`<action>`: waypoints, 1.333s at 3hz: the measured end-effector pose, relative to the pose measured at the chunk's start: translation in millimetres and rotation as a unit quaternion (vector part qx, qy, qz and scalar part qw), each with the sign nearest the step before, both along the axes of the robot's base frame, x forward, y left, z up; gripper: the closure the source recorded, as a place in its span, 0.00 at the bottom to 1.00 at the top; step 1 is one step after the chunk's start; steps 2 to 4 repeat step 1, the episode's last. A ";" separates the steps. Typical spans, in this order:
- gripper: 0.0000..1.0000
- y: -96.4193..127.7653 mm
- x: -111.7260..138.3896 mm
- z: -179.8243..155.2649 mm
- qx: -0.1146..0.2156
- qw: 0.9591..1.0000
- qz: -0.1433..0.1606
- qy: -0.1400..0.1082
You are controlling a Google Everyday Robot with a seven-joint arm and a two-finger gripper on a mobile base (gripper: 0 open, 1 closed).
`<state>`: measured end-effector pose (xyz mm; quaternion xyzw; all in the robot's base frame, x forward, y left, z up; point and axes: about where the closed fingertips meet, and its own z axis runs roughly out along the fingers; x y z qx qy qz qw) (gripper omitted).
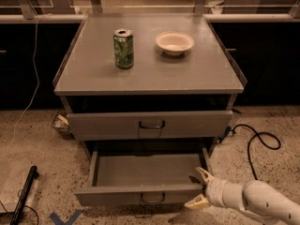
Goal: Open middle drawer
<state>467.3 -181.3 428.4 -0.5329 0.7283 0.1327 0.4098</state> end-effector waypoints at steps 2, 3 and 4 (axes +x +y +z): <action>0.00 0.0 0.0 0.0 0.000 1.000 0.000 0.000; 0.00 0.0 0.0 0.0 0.000 1.000 0.000 0.000; 0.00 0.0 0.0 0.0 0.000 1.000 0.000 0.000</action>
Offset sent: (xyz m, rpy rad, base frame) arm 0.0000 0.0000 0.0000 0.0000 0.0000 0.0000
